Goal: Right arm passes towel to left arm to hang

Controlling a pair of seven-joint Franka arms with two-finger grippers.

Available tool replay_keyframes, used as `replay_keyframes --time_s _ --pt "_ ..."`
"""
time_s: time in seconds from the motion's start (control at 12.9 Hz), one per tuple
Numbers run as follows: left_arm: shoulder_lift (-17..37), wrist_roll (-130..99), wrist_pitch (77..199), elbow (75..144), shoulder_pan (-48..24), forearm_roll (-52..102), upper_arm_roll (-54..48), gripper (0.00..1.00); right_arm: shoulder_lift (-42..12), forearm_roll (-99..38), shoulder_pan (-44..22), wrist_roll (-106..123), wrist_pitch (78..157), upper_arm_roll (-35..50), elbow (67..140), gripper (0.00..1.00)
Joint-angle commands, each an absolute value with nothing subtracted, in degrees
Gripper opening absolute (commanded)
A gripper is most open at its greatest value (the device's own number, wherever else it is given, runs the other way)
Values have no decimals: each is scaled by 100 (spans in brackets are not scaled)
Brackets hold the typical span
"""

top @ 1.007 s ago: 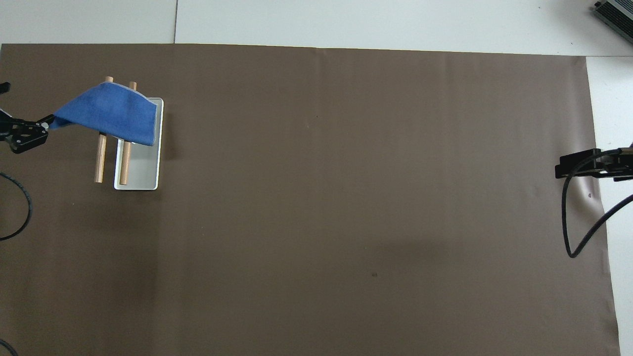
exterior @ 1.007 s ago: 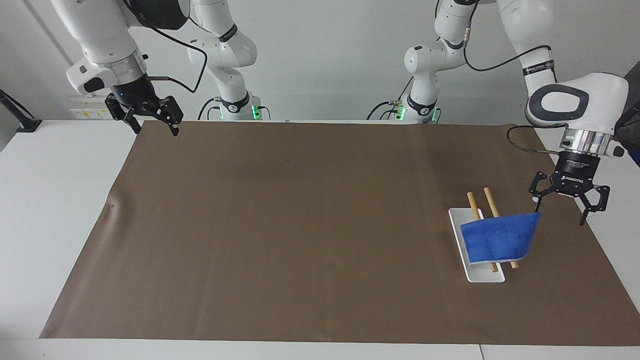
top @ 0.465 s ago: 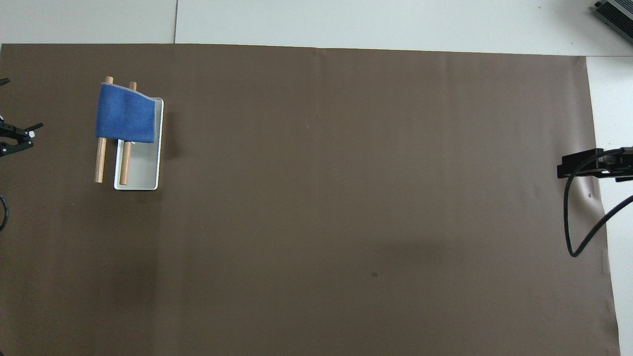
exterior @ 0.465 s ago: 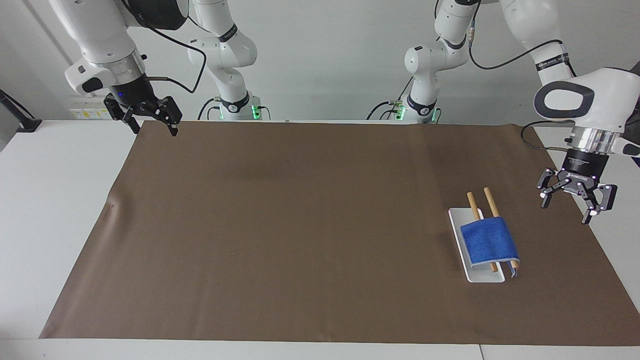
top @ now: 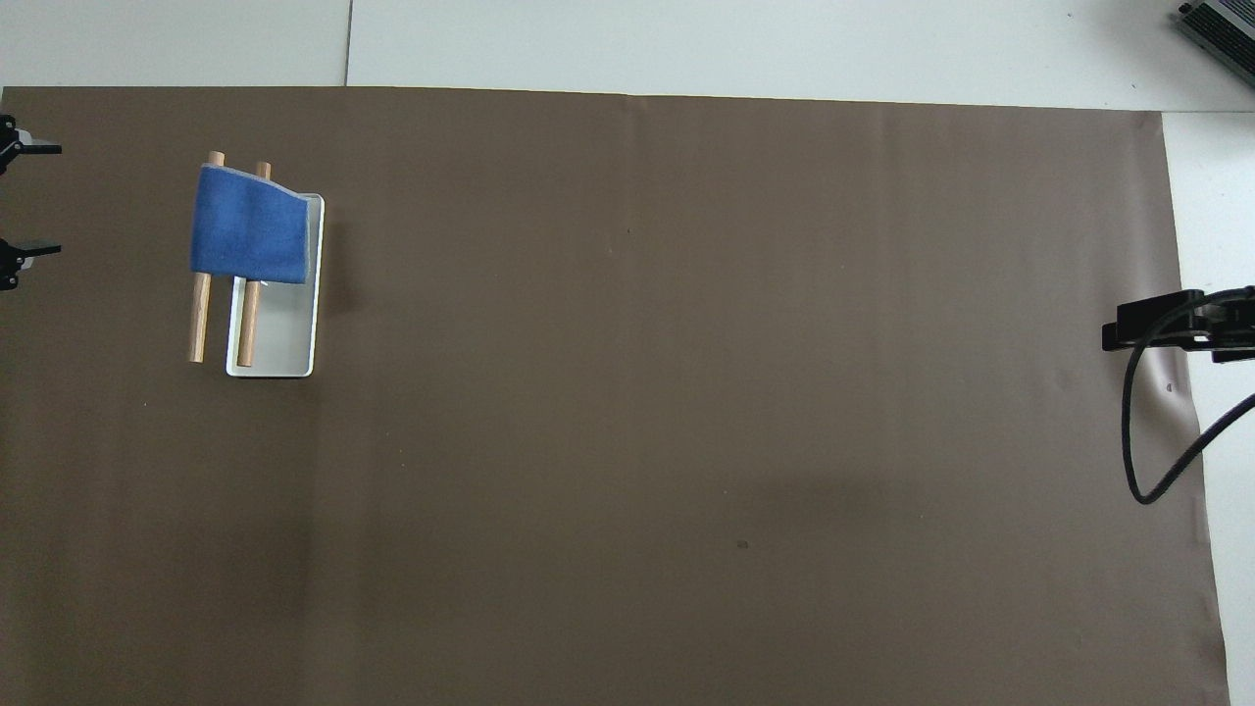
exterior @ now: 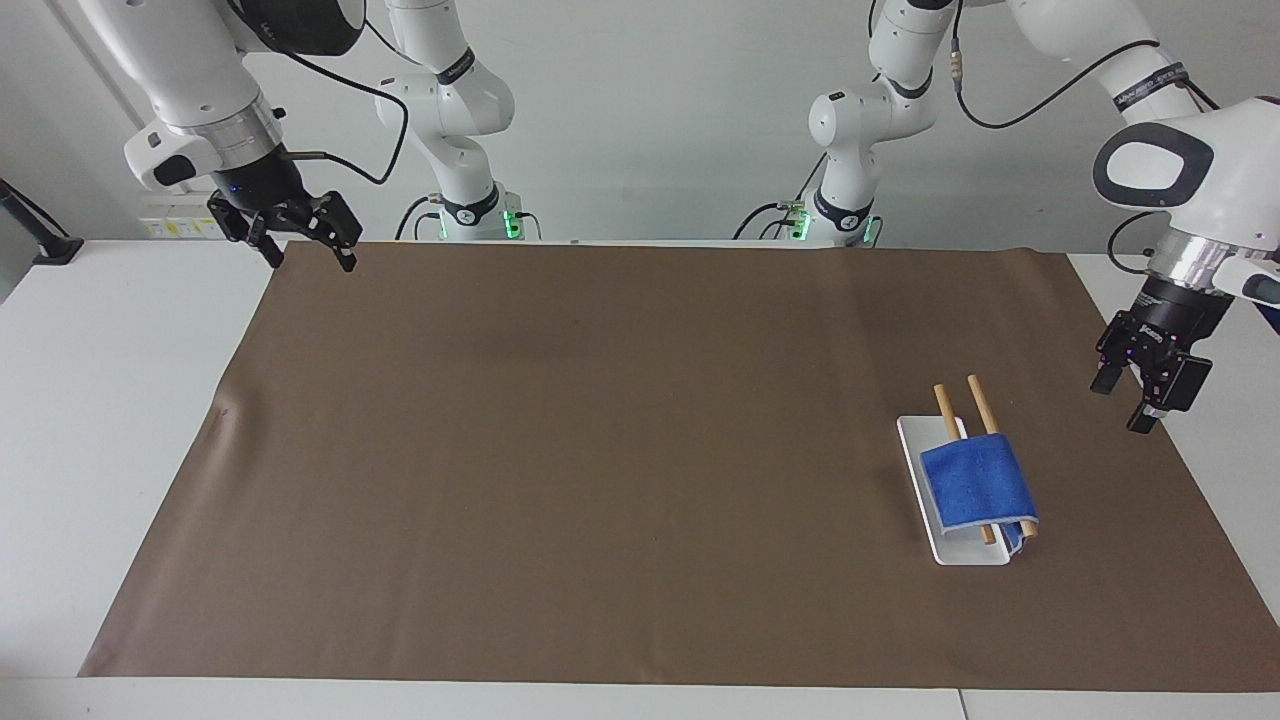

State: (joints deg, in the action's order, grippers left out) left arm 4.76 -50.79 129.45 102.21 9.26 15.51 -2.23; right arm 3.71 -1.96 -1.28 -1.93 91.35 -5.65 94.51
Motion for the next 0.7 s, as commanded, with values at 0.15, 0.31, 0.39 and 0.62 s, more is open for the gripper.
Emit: replay_keyframes --time_s 0.15,0.31,0.39,0.62 --pt "80 -4966 12017 10204 194 1011 -184 100 396 -80 -114 -308 9193 -501 9492 100" --pt "18 -4983 11726 10222 -7 1011 -229 100 387 78 -236 -299 9228 -501 9483 100" --pt "0 -4992 11585 10230 -122 1011 -229 100 369 157 -272 -308 9281 -510 9449 100" --pt "-35 -4940 11304 10222 -79 1002 -202 100 360 176 -290 -308 9246 -492 9431 100"
